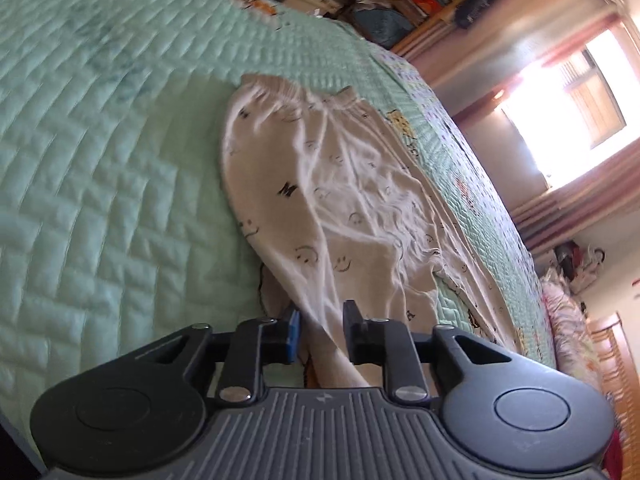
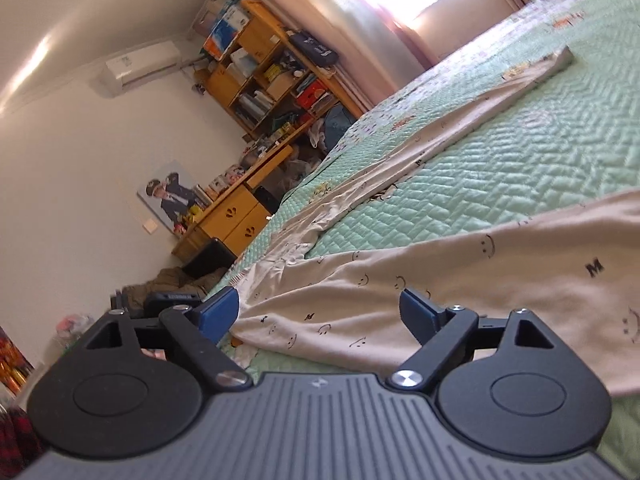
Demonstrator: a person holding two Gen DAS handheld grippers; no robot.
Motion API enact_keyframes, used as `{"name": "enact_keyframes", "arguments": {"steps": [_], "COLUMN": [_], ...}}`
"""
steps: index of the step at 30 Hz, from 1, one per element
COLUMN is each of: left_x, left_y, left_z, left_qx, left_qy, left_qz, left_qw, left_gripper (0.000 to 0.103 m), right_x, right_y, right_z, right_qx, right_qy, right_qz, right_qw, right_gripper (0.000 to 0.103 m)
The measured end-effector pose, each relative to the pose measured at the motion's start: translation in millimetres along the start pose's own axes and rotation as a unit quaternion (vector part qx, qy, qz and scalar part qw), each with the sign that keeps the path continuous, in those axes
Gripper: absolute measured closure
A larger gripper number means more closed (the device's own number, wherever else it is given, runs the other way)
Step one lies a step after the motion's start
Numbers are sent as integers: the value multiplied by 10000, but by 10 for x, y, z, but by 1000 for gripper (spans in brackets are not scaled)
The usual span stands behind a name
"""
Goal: Fold clothes
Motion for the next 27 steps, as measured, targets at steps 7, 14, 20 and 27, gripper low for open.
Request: {"name": "enact_keyframes", "arguments": {"steps": [7,14,20,27], "left_x": [-313,-1100,-1495,-1385], "left_y": [219,653,1213,1450], "left_z": [194,267,25,-232], "left_qx": [-42,-33,567,1095], "left_qy": [-406,-308,21,-3], "left_qz": [-441,-1984,-2786,-2662], "left_qw": [9982,9796,9587,9577], "left_gripper": [38,26,18,18], "right_x": [-93,-84,-241,-1035], "right_y": [-112,-221,-146,-116], "right_z": [151,18,-78,15], "right_qx": [-290,51,271,211], "right_qy": [495,1179,1152,1261], "right_qz": [35,384,320,-1492], "right_qw": [9983,9923,9925,9805], "right_gripper": [13,16,47,103]}}
Point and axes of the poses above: each gripper's, at about its wrist camera, not at the fingertips, and z roughly against the way its jaws point, x to its left, y to its underside, the point moved 6 cm from there along -z, roughly the way its jaws point, and after that the axes turned 2 degrees about -z, right-handed, at the moved point
